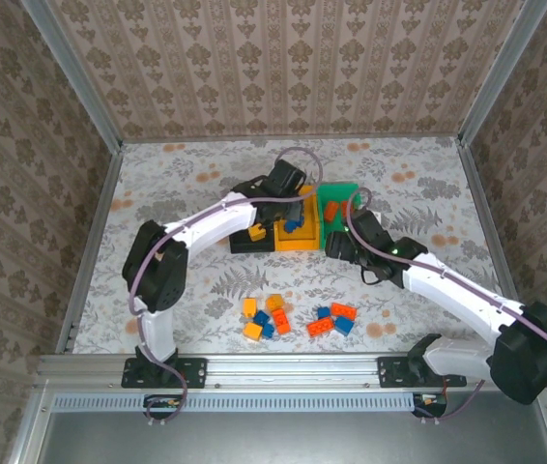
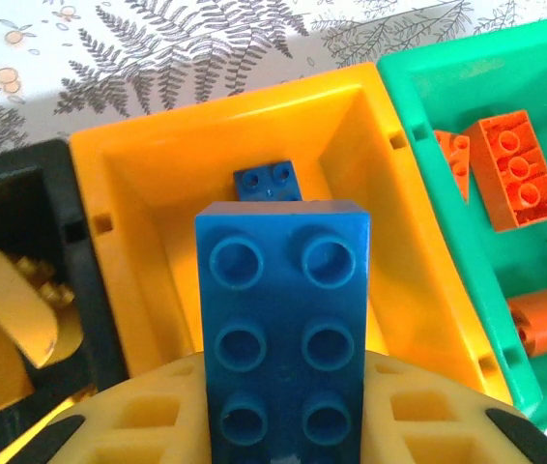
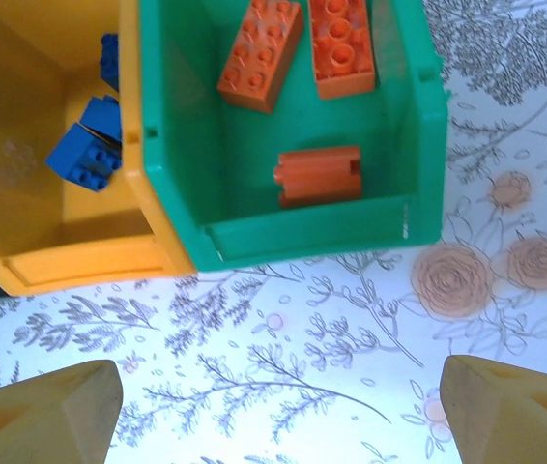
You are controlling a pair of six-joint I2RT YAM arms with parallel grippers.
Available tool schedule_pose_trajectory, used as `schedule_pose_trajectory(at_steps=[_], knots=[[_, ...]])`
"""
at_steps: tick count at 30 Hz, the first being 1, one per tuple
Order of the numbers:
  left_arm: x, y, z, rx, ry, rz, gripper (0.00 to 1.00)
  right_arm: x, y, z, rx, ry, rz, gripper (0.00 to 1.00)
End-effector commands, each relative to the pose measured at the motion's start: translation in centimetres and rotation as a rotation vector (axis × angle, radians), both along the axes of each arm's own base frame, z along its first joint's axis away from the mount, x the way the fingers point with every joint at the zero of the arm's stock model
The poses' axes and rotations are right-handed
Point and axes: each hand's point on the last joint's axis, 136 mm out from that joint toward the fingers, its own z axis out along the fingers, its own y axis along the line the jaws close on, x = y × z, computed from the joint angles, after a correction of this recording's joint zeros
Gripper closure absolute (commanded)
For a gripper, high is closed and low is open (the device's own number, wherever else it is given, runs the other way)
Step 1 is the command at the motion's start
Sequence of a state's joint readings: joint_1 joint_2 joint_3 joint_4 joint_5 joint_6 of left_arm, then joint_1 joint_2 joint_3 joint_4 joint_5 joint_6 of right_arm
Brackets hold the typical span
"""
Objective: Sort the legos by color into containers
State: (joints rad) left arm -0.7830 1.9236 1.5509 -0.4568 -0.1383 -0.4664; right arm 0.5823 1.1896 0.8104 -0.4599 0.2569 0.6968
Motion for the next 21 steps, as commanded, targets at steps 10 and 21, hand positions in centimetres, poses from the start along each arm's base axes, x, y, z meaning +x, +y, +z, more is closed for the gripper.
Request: schedule_pose_trajectory(at_steps=[10, 21], knots=[[-0.2, -1.6, 4.3, -0.087, -0.03, -0.054, 0.14, -4.2, 0.7, -2.6, 0.011, 0.158, 0.128, 0.12], [-9.2, 2.6, 8.3, -0.155, -0.123, -0.087, 0.0, -10.3, 5.9, -6.3, -0.035, 0.334, 0.366, 0.16]])
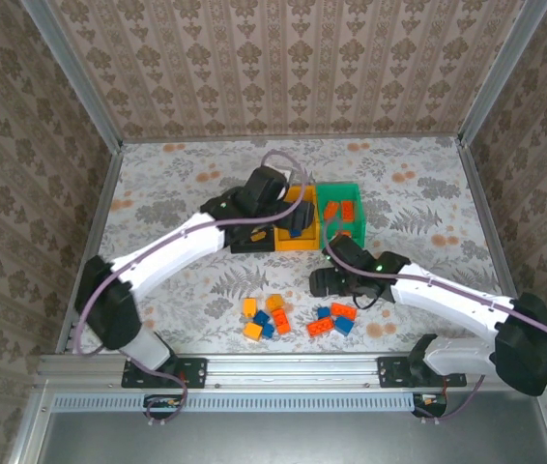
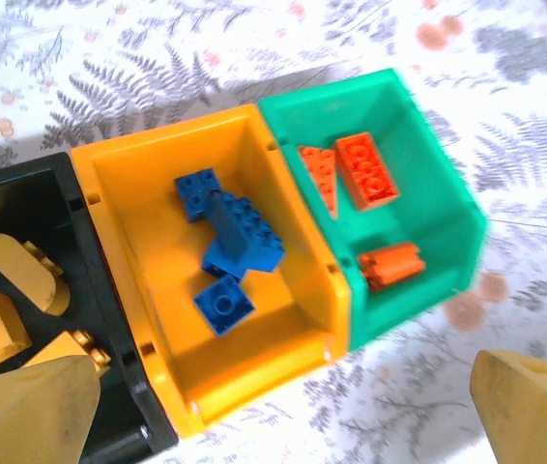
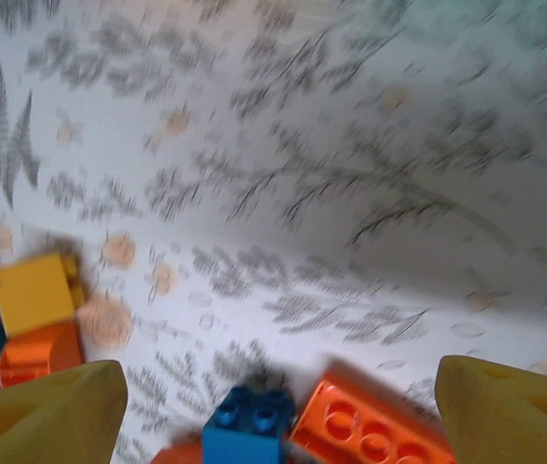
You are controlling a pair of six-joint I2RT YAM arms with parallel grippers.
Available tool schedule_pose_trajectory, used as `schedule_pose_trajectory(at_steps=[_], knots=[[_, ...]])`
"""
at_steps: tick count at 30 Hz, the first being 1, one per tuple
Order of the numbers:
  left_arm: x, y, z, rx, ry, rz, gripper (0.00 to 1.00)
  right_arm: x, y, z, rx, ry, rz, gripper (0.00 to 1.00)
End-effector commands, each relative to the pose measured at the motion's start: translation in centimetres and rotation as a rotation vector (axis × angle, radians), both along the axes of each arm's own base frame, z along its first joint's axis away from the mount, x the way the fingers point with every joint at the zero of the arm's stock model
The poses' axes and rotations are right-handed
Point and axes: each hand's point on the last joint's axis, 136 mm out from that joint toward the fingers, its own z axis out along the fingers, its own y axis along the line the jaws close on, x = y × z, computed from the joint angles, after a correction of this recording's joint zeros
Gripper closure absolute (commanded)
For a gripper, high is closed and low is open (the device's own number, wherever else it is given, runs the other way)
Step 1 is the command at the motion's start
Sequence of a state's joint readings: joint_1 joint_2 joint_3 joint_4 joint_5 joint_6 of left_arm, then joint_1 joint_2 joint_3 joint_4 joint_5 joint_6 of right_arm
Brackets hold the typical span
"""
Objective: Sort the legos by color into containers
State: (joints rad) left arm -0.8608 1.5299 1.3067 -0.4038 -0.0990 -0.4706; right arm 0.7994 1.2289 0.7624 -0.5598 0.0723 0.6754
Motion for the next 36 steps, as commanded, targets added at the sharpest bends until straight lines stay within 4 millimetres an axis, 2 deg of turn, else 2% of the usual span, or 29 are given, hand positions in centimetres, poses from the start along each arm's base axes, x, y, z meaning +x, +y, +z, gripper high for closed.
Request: schedule_pose_trajectory(at_steps=[1, 7, 12, 14, 16, 25, 32, 36], knots=[[-2.8, 1.7, -0.5, 0.017, -0.013, 0.02, 0.0, -2.8, 0.2, -2.1, -0.044, 0.101, 0.048, 0.16], [-7.0, 6.5, -3.6, 0.038, 0.022, 0.088, 0.0, -4.3, 0.9, -4.0, -0.1, 0.138, 0.082, 0.21], [-8.9, 9.9, -6.2, 0.054, 0.064, 0.153, 0.0, -4.4, 1.6, -4.9, -0.108, 0.142, 0.081, 0.28], [-9.4, 10.8, -6.7, 0.058, 0.071, 0.174, 0.0, -4.2, 1.7, -4.9, -0.116, 0.136, 0.077, 0.3], [-9.7, 11.6, -7.2, 0.061, 0.077, 0.191, 0.0, -4.3, 1.3, -5.7, -0.153, 0.152, 0.072, 0.34], [-10.3, 13.2, -7.4, 0.068, 0.072, 0.22, 0.0, -4.2, 1.2, -6.2, -0.181, 0.15, 0.06, 0.52], [-10.5, 13.5, -7.4, 0.07, 0.076, 0.22, 0.0, -3.2, 1.6, -4.3, -0.148, 0.09, 0.049, 0.66], [-10.8, 13.7, -7.4, 0.065, 0.08, 0.214, 0.0, -1.1, 2.2, -0.5, -0.107, -0.009, 0.049, 0.66]])
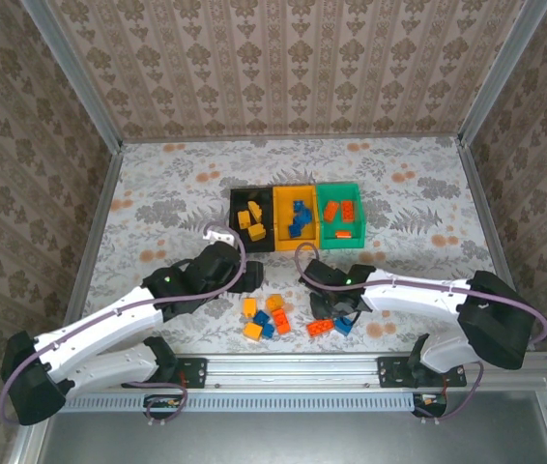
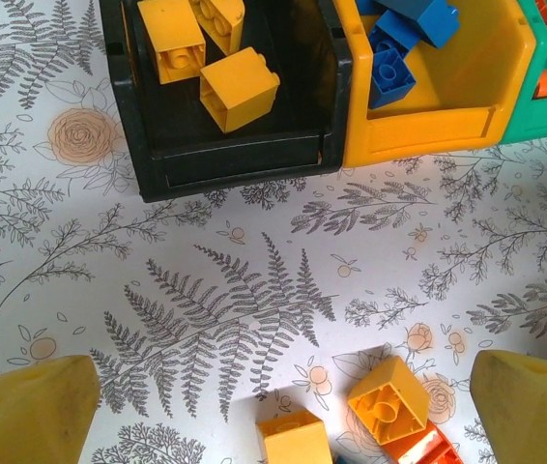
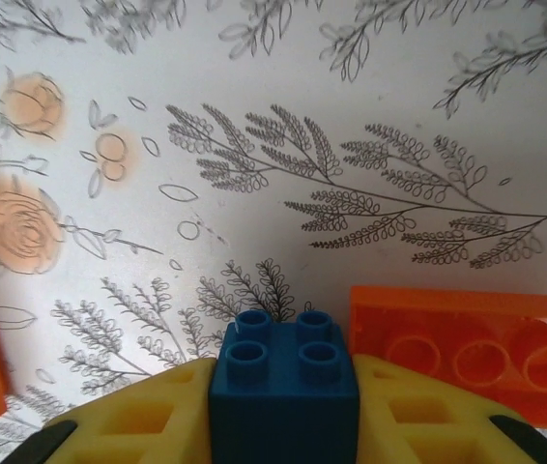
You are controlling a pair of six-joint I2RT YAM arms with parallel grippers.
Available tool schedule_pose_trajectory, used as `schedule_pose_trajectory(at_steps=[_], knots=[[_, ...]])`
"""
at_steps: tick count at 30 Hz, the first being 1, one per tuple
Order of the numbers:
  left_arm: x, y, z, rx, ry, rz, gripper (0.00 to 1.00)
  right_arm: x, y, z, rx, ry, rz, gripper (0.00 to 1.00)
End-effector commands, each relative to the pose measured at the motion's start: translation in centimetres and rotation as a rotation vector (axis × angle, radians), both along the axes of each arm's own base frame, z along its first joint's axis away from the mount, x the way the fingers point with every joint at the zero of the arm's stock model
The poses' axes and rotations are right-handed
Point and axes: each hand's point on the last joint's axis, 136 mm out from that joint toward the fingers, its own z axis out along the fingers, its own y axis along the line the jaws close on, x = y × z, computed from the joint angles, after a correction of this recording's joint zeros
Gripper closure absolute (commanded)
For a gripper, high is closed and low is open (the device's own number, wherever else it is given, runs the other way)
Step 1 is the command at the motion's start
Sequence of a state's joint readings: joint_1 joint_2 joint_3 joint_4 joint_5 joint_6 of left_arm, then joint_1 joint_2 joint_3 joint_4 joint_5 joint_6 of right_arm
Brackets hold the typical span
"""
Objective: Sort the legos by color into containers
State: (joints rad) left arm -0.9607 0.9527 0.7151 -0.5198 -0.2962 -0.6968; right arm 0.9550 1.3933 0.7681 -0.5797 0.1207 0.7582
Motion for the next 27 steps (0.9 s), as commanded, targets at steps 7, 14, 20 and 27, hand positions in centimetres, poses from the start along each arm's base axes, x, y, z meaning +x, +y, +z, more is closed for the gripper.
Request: schedule_pose_trajectory(at_steps=[7, 14, 20, 27], knots=[[-1.4, 1.5, -1.3, -0.005, 0.032, 0.016, 0.0, 10.1, 2.2, 9.6, 0.135, -0.226, -0.049, 0.66], [-2.2, 2.8, -1.9, -0.009, 0.05, 0.039, 0.0, 13.9, 3.8, 9.9, 0.163, -0.192, -0.08, 0.66], [-2.4, 3.1, -1.8, -0.03, 0.041, 0.043, 0.0, 9.6, 2.3, 5.9, 0.136, -0.111, -0.086, 0.65], [-2.0, 2.3, -2.0, -0.025, 0.046, 0.029, 0.0, 6.0, 1.9, 0.9, 0.111, -0.037, -0.109, 0.64]])
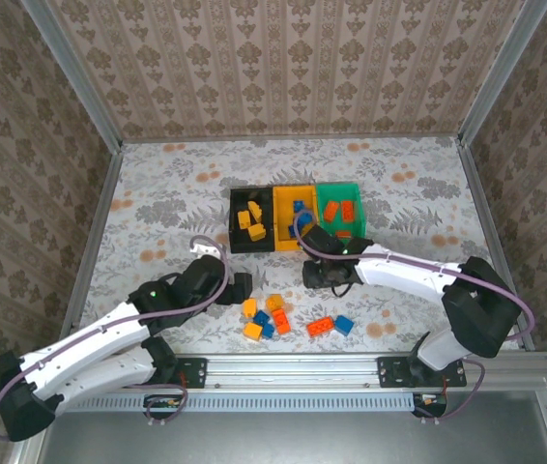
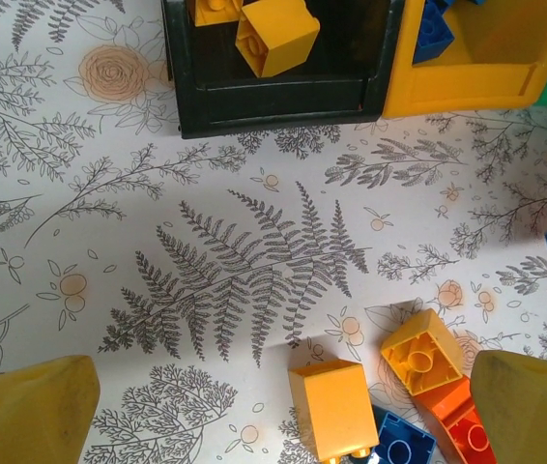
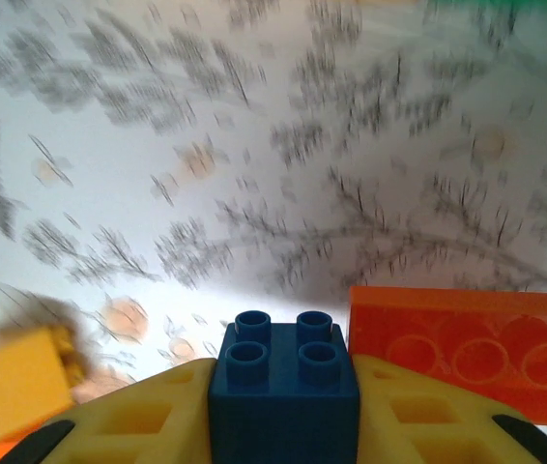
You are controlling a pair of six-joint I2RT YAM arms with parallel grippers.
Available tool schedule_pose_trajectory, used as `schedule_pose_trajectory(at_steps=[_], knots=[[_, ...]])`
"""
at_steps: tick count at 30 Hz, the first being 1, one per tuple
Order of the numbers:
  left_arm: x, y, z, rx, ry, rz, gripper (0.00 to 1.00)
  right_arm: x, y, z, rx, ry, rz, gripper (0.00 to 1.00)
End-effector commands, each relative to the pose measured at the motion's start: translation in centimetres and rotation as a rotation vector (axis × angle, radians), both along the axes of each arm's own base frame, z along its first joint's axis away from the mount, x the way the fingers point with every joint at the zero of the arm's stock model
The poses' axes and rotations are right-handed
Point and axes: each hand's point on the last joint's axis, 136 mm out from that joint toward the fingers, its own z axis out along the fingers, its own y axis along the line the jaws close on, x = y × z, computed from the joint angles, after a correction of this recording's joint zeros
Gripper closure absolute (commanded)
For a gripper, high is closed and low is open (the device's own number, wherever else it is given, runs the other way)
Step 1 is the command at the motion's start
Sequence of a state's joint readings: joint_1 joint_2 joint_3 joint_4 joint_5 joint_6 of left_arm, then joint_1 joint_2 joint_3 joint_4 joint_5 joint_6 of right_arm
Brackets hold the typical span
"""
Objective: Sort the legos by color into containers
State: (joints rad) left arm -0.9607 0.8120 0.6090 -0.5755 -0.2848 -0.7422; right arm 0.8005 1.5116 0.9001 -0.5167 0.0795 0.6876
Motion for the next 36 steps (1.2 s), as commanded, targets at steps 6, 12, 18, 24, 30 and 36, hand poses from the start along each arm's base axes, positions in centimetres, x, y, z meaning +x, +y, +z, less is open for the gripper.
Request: schedule_pose_trajectory(at_steps=[6, 12, 18, 24, 30, 36], knots=[[0.0, 0.2, -0.3, -0.004, 0.015, 0.011, 0.0, -0.6, 0.7, -1.3, 0.014, 0.004, -0.033, 0.56], [-0.2, 0.6, -0.4, -0.02, 0.016, 0.018, 0.0, -0.4, 0.6, -1.3, -0.027, -0.007, -0.027, 0.41], [-0.2, 0.7, -0.8, -0.023, 0.029, 0.022, 0.0, -0.4, 1.4, -1.2, -0.039, -0.018, 0.004, 0.41], [-0.3, 0.8, -0.8, -0.031, 0.034, 0.025, 0.0, -0.3, 1.5, -1.6, -0.08, -0.018, 0.01, 0.44], [-0.3, 1.1, -0.8, -0.032, 0.034, 0.029, 0.0, -1.0, 2.0, -1.6, -0.097, -0.015, 0.035, 0.46], [-0.3, 1.2, -0.9, -0.034, 0.038, 0.032, 0.0, -2.2, 2.1, -2.4, -0.134, 0.01, 0.067, 0.46]])
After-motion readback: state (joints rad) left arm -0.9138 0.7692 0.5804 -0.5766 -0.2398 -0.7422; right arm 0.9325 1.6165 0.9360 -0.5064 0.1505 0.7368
